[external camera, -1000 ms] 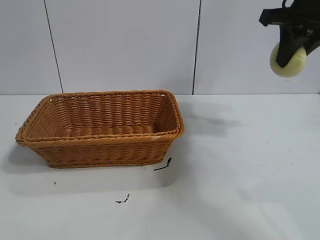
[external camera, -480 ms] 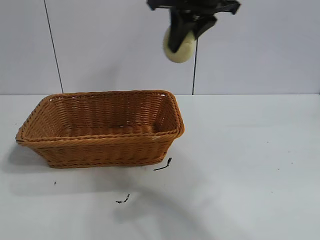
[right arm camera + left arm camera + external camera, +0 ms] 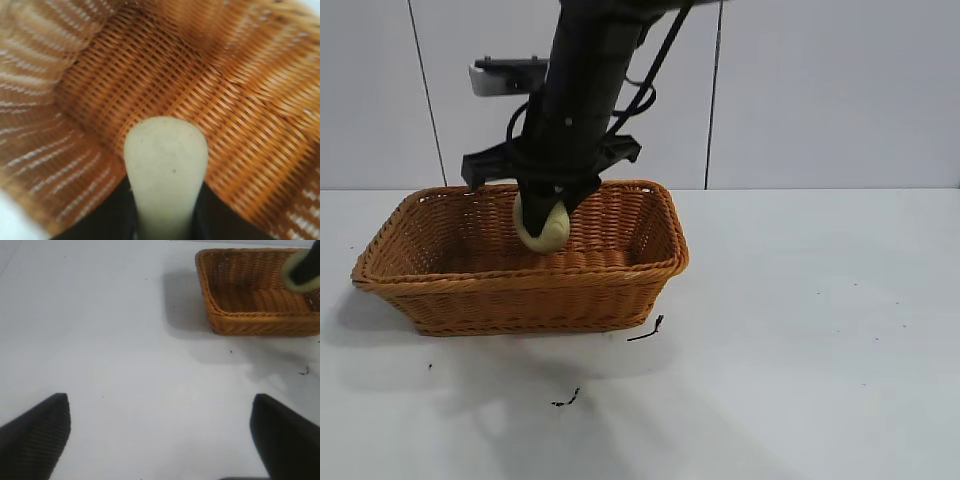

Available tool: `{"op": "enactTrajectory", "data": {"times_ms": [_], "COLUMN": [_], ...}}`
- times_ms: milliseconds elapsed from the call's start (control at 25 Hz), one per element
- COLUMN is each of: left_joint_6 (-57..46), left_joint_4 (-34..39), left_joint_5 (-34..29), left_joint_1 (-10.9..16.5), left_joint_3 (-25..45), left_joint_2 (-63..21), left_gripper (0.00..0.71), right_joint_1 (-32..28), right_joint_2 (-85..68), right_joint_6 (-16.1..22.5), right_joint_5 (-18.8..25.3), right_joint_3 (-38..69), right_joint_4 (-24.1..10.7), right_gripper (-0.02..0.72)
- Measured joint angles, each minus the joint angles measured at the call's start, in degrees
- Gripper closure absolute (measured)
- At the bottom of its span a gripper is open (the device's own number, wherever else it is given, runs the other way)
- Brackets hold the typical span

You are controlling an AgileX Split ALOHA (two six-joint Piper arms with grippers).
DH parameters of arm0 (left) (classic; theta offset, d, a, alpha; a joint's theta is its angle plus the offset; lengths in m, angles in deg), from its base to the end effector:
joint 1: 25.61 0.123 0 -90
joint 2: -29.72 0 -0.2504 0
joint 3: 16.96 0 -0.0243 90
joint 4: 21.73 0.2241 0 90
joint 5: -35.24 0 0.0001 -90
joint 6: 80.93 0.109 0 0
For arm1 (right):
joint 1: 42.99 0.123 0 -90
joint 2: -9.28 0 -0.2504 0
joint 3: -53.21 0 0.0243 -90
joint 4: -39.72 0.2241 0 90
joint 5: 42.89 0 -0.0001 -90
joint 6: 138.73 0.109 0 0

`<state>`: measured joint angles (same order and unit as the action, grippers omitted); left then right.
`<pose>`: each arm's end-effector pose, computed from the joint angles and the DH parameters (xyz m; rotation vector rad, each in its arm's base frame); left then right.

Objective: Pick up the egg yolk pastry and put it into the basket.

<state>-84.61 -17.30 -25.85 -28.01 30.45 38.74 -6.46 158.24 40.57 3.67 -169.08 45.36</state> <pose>0.0227 0.0064 0.2562 -0.0267 2.0486 0.0266 0.3853 0.2951 0.1141 -0.7988 2.5864 0.3109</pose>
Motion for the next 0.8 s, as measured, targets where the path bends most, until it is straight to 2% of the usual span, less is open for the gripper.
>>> {"op": "enactTrajectory", "data": {"times_ms": [80,280,320,440,680,800], "left_joint_6": [0.0,0.0,0.0,0.0,0.0,0.0], "left_joint_4": [0.0,0.0,0.0,0.0,0.0,0.0], "left_joint_5": [0.0,0.0,0.0,0.0,0.0,0.0], "left_joint_1": [0.0,0.0,0.0,0.0,0.0,0.0], "left_joint_3": [0.0,0.0,0.0,0.0,0.0,0.0], "left_joint_2": [0.0,0.0,0.0,0.0,0.0,0.0], "left_gripper": [0.014,0.014,0.014,0.014,0.014,0.014], "right_joint_1": [0.0,0.0,0.0,0.0,-0.37,-2.51], "right_joint_2": [0.0,0.0,0.0,-0.12,-0.75,-0.92], "right_joint_6": [0.0,0.0,0.0,0.0,0.0,0.0], "right_joint_5": [-1.07,-1.43,-1.36,0.6,12.18,15.17], "right_joint_3": [-0.12,-0.97,-1.53,-4.83,-17.24,-21.38], "right_joint_4": [-0.02,-0.13,-0.25,-0.57,-4.31,-4.54], "right_gripper": [0.484,0.16,0.115,0.063,0.052,0.052]}}
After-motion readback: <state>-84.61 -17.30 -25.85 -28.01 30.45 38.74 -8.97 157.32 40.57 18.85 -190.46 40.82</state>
